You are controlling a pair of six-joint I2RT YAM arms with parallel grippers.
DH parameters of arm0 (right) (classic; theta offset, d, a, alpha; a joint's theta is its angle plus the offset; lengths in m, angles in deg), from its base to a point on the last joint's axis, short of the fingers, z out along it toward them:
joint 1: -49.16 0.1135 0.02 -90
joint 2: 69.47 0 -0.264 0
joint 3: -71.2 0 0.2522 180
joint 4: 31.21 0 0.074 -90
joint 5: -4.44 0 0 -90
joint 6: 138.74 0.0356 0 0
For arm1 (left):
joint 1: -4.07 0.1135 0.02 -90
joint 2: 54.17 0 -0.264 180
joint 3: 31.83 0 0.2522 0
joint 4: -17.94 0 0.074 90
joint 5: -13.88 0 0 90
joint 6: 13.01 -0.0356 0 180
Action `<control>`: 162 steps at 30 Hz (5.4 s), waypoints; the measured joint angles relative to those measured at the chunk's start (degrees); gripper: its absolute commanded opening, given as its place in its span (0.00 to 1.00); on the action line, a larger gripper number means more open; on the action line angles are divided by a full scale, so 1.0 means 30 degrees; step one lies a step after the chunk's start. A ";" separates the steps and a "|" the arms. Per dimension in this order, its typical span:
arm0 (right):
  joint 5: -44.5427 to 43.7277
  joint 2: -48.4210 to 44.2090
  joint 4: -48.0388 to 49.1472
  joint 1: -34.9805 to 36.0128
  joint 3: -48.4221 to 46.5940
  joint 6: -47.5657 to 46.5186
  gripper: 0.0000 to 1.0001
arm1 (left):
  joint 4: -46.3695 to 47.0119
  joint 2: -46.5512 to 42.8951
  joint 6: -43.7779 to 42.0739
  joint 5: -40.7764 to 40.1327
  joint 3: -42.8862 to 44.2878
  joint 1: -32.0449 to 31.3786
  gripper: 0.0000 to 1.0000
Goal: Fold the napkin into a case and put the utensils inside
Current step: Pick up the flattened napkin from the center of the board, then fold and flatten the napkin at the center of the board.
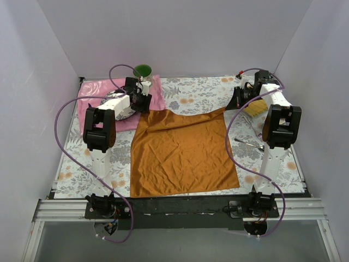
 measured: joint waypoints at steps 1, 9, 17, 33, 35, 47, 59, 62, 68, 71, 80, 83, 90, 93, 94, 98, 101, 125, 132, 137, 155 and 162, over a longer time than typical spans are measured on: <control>0.0000 0.0000 0.0007 0.0000 0.0000 -0.0007 0.01 | 0.0029 0.0036 0.0015 -0.0153 0.0007 -0.0044 0.42; 0.0015 0.0000 0.0007 0.0000 0.0000 0.0000 0.01 | 0.0335 0.0240 0.0153 -0.0998 0.0138 -0.0182 0.20; 0.0022 0.0000 0.0007 0.0000 -0.0022 0.0000 0.01 | 0.0525 0.0233 0.0153 -0.1231 0.0102 -0.0182 0.19; -0.0007 0.0852 0.0328 0.0044 -0.2667 0.1129 0.01 | 0.2251 -0.1960 -0.0007 -0.1173 -0.1865 -0.0182 0.00; -0.0029 0.1275 0.0328 0.0131 -0.2849 0.1217 0.01 | 0.2645 -0.2208 -0.0007 -0.1137 -0.2215 -0.0168 0.00; 0.0291 0.1909 0.1173 0.0270 -0.3337 0.2055 0.01 | 0.5508 -0.4728 -0.0117 -0.0372 -0.5289 0.0831 0.00; 0.1428 0.0466 0.0204 0.0270 -0.2033 0.1137 0.01 | 0.6164 -1.0477 -0.1916 0.2667 -0.9056 0.1202 0.00; 0.1639 -0.1093 -0.0882 0.0270 -0.0357 -0.0029 0.01 | 0.5064 -1.2626 -0.3300 0.4248 -1.0309 0.1202 0.00; 0.1865 -0.4845 -0.3512 0.0270 0.4510 -0.3286 0.01 | 0.0663 -1.7223 -0.7395 0.7002 -1.3092 0.1195 0.00; 0.1180 -0.6637 -0.4845 0.0277 0.7140 -0.5260 0.01 | -0.2492 -1.9074 -1.0010 0.7970 -1.4338 0.1195 0.02; -0.3213 -1.2313 -0.6550 0.0284 1.3828 -1.0943 0.01 | -1.0244 -2.4341 -1.6568 0.8786 -1.8214 0.1158 0.06; -0.4284 -1.3653 -0.6455 0.0291 1.5285 -1.2058 0.01 | -1.1278 -2.5245 -1.7668 0.8874 -1.9227 0.1107 0.06; -0.5238 -1.4120 -0.6149 0.0729 1.7158 -1.3493 0.01 | -1.2211 -2.5194 -1.9205 0.9304 -2.0094 0.1078 0.06; -0.5530 -1.4309 -0.5901 0.0933 1.7799 -1.3981 0.06 | -1.2356 -2.4953 -1.9613 0.9355 -2.0094 0.1078 0.13; -0.5581 -1.4404 -0.5894 0.0969 1.7966 -1.4178 0.10 | -1.2393 -2.4946 -1.9744 0.9362 -2.0094 0.1078 0.27; -0.6011 -1.4659 -0.6244 0.1027 1.8105 -1.5205 0.58 | -1.3092 -2.4946 -2.0750 0.9187 -2.0043 0.1078 0.57; -0.6229 -1.4666 -0.6994 0.1042 1.7602 -1.5824 0.72 | -1.4324 -2.4946 -2.1886 0.8881 -1.9496 0.1078 0.60; -0.5982 -0.7949 -0.1698 0.5034 1.1628 -0.9347 0.25 | -0.5289 -1.4666 -0.8750 0.6331 -1.5293 -0.0962 0.22; -0.6659 -0.5588 -0.0291 0.4954 1.0754 -0.8007 0.25 | -0.3825 -1.2371 -0.6681 0.4517 -1.6028 -0.1399 0.19; -0.6951 -0.3723 -0.0022 0.5005 0.7905 -0.7592 0.28 | -0.2645 -1.0448 -0.5428 0.3847 -1.3996 -0.0991 0.22; -0.7257 -1.0295 -0.2739 0.4350 1.0091 -0.8874 0.50 | -0.4619 -1.9241 -0.9836 0.4823 -1.6240 -0.2004 0.44; -0.7963 -0.8633 -0.3133 0.2208 1.1562 -0.6047 0.52 | -0.4707 -1.9278 -1.0659 0.3708 -1.7981 -0.3264 0.49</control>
